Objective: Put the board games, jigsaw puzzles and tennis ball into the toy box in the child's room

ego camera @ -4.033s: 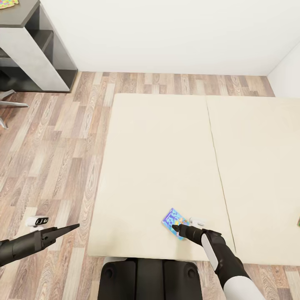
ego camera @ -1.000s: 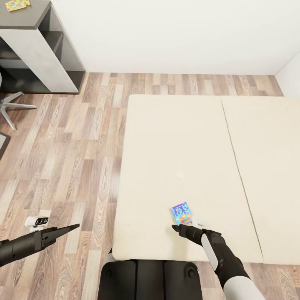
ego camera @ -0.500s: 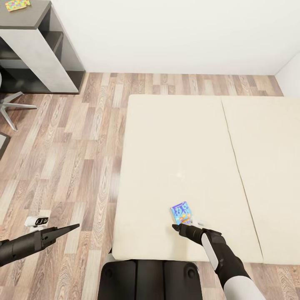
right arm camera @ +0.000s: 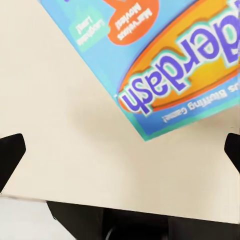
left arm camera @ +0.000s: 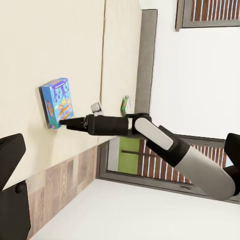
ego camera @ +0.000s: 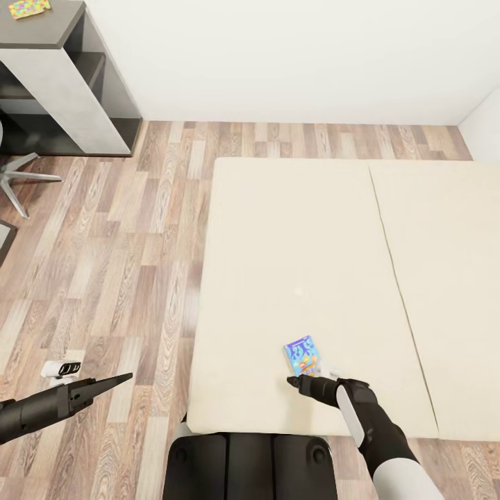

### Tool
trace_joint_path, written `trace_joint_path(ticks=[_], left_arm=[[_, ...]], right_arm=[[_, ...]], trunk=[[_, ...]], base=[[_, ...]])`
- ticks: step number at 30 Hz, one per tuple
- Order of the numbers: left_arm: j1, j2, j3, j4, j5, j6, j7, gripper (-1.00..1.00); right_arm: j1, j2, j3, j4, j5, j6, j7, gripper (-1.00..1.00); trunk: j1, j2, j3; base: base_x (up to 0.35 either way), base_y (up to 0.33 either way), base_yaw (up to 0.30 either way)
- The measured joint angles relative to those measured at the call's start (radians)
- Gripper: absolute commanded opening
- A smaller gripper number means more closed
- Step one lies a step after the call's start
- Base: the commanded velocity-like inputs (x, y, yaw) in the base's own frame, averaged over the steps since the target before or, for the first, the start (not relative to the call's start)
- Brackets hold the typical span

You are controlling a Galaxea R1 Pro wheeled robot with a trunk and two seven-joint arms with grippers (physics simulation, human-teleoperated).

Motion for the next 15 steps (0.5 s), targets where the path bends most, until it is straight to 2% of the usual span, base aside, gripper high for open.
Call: trace_joint_path(ticks=[15], left_arm=[[0.000, 0.000, 0.000, 0.000, 0.000, 0.000, 0.000, 1.00]], right_arm=[[0.002, 0.000, 0.001, -0.097, 0.003, 0.086, -0.042, 1.00]], trunk=[[0.000, 0.000, 0.000]], base=[[0.000, 0.000, 0.000]])
